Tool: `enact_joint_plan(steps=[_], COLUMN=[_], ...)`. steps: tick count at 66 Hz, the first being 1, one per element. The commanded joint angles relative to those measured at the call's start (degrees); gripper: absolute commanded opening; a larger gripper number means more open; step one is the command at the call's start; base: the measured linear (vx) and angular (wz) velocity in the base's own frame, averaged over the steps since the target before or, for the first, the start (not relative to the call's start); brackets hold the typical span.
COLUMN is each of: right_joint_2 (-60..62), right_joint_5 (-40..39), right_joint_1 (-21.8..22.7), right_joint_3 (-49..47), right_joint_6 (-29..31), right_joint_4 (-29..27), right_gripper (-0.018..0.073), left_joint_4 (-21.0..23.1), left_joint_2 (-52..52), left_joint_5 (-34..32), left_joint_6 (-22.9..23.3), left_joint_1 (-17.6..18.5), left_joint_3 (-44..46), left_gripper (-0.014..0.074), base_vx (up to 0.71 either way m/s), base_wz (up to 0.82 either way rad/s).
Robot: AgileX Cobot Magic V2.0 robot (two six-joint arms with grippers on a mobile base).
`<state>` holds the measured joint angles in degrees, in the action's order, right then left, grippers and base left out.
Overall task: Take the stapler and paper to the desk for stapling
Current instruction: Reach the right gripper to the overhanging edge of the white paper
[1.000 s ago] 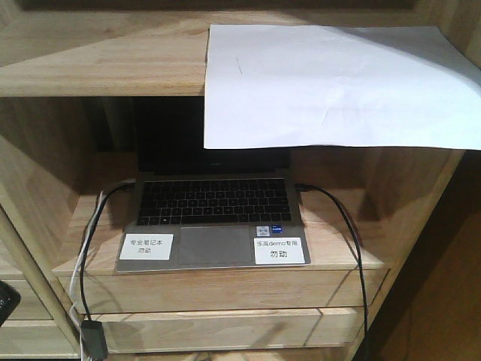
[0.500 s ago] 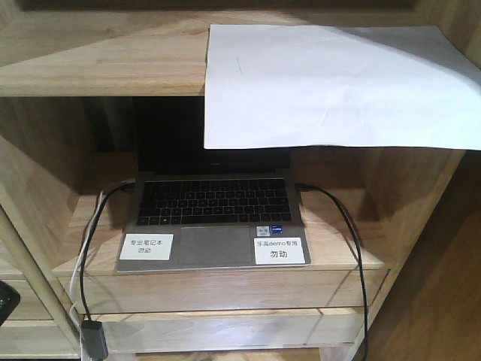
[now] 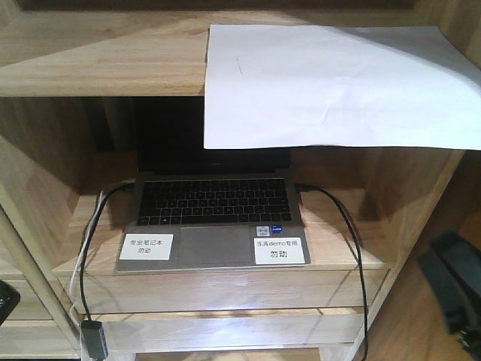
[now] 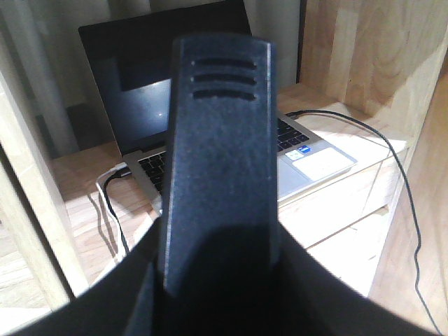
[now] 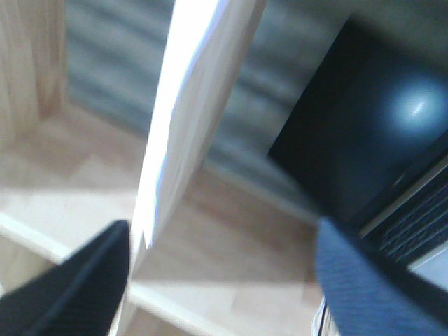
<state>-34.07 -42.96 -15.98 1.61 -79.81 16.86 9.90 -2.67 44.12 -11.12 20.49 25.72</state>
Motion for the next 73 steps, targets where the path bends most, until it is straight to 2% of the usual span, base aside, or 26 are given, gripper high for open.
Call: enact_joint_plan(steps=[1, 6, 12, 27, 46, 57, 73], right_joint_2=[-8.70, -15.05, -20.32, -27.22, -31.49, -34.22, -38.96], right_joint_5=[-14.40, -20.66, -23.46, -24.19, -24.08, -24.08, -26.77], right_joint_1=[-0.10, -0.10, -0.10, -0.10, -0.10, -0.10, -0.10], right_joint_3=[-2.02, -4.08, -7.16, -15.06, -20.51, -23.83, -28.55], right_joint_6=[0.97, 0.97, 0.97, 1.90, 3.79, 4.77, 4.60], right_joint_4=[1.53, 2.30, 3.05, 6.88, 5.39, 2.19, -0.50], right_gripper=[0.0554, 0.0554, 0.0554, 0.0554, 0.0553, 0.0553, 0.0509], left_joint_4=[0.95, 0.95, 0.95, 0.95, 0.95, 0.95, 0.95], left_joint_2=[-0.86, -0.86, -0.86, -0.86, -0.86, -0.86, -0.86], left_joint_5=[-6.76, -6.76, -6.76, -6.76, -6.76, -6.81, -6.81], left_joint_6=[0.54, 0.54, 0.54, 0.54, 0.54, 0.54, 0.54], left_joint_1=[0.11, 0.11, 0.11, 0.11, 0.11, 0.11, 0.11], left_joint_3=[1.67, 1.67, 1.67, 1.67, 1.67, 1.67, 1.67], left_gripper=[-0.0006, -0.0006, -0.0006, -0.0006, -0.0006, -0.0006, -0.0006], base_vx=[0.00, 0.00, 0.00, 0.00, 0.00, 0.00, 0.00], base_wz=[0.00, 0.00, 0.00, 0.00, 0.00, 0.00, 0.00])
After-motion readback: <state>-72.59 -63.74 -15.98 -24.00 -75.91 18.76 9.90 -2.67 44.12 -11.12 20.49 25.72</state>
